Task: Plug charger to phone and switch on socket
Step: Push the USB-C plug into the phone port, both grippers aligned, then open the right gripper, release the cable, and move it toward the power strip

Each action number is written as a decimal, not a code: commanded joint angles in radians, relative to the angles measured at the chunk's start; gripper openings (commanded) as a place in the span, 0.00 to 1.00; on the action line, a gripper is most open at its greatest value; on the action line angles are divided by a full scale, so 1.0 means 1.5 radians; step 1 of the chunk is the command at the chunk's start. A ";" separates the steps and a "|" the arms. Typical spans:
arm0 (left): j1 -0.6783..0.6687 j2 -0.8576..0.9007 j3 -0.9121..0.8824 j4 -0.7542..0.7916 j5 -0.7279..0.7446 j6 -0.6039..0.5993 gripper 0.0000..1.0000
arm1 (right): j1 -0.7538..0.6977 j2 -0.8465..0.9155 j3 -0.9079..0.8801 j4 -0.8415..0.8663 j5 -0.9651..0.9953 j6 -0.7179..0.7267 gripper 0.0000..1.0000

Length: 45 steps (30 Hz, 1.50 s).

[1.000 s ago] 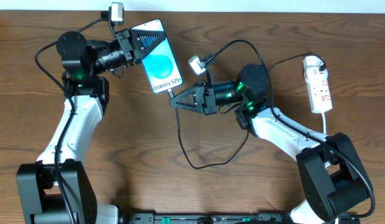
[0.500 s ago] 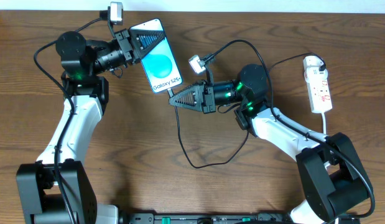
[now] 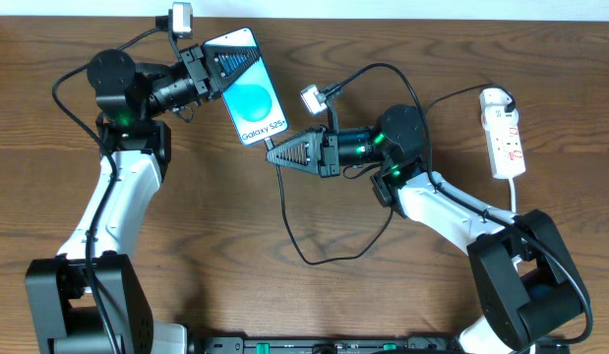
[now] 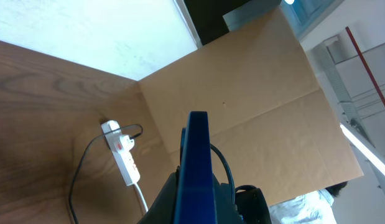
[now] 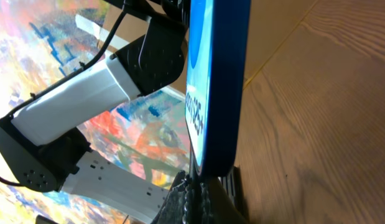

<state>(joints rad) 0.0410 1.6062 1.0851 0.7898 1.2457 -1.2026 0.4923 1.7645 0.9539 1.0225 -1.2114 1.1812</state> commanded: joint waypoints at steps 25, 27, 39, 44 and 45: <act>-0.023 -0.016 0.010 0.003 0.072 0.045 0.07 | 0.003 -0.007 0.010 0.004 0.121 0.006 0.42; -0.023 -0.016 0.010 0.003 0.072 0.051 0.07 | 0.003 -0.007 0.010 0.004 0.111 0.004 0.47; 0.011 -0.016 0.010 0.003 0.107 0.059 0.07 | -0.036 -0.007 0.010 0.004 0.053 -0.010 0.61; 0.046 -0.016 0.010 0.003 0.130 0.058 0.07 | -0.059 -0.007 0.010 0.003 0.037 -0.010 0.65; 0.053 -0.016 0.010 0.003 0.135 0.058 0.07 | -0.062 -0.007 0.010 0.001 0.032 -0.011 0.69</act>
<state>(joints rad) 0.0883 1.6062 1.0851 0.7856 1.4014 -1.1248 0.4145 1.7645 0.9527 1.0222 -1.1301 1.1858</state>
